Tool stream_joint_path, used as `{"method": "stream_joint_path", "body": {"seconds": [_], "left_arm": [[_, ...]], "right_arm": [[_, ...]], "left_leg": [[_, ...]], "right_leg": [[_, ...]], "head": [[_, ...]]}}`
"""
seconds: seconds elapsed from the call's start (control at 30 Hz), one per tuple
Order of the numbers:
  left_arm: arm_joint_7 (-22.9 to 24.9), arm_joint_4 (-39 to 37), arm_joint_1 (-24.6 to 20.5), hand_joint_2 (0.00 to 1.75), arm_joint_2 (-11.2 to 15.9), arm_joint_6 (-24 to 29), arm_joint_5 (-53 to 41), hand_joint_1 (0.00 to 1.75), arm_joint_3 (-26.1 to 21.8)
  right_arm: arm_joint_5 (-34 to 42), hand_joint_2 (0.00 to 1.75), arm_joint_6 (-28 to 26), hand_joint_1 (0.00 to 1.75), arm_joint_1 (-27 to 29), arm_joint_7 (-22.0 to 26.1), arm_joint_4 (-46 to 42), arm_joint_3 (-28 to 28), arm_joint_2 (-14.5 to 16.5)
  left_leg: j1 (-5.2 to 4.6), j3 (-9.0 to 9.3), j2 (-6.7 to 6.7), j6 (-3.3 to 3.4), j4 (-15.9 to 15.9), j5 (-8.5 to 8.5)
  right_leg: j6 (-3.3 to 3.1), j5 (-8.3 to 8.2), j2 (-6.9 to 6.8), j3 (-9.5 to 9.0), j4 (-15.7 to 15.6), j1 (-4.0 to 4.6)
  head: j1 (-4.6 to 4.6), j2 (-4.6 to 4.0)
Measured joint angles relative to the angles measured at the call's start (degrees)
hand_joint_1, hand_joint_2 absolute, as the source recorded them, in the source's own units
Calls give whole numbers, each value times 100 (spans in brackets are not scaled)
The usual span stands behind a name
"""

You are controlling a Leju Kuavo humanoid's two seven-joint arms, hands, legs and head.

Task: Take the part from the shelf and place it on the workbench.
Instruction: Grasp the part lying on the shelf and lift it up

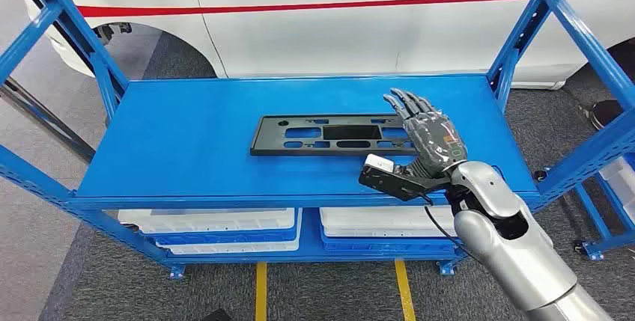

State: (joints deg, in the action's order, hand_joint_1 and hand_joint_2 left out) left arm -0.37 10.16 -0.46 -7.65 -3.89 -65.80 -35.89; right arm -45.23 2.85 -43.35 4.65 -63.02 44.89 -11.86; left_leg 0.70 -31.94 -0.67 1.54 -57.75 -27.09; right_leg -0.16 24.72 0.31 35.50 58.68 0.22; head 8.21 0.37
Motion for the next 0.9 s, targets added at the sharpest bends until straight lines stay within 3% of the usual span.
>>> {"method": "stream_joint_path", "body": {"seconds": [0.27, 0.67, 0.9], "left_arm": [[3, 0, -1, 0, 61, -19, -96, 0, -9], [208, 0, -22, 0, -67, 214, -102, 0, -9], [269, 0, -31, 0, -74, 187, -107, 0, -9]], "right_arm": [[-40, 175, 132, 0, -40, 316, 1136, 29, 390], [-99, 175, 267, 0, -159, 549, 2259, 221, 735], [-224, 175, -31, 0, -202, 471, 2539, 260, 1013]], "left_leg": [[2, 9, -1, -67, 14, 10], [-8, 8, 0, -73, 8, 5], [-9, 9, 6, -74, 5, 4]], "right_leg": [[-7, 0, -3, -4, 8, -1], [-7, -1, -6, -8, 6, -9], [-7, -1, -4, -8, 5, -12]], "head": [[-1, 0], [-1, 0], [-1, 0]]}}
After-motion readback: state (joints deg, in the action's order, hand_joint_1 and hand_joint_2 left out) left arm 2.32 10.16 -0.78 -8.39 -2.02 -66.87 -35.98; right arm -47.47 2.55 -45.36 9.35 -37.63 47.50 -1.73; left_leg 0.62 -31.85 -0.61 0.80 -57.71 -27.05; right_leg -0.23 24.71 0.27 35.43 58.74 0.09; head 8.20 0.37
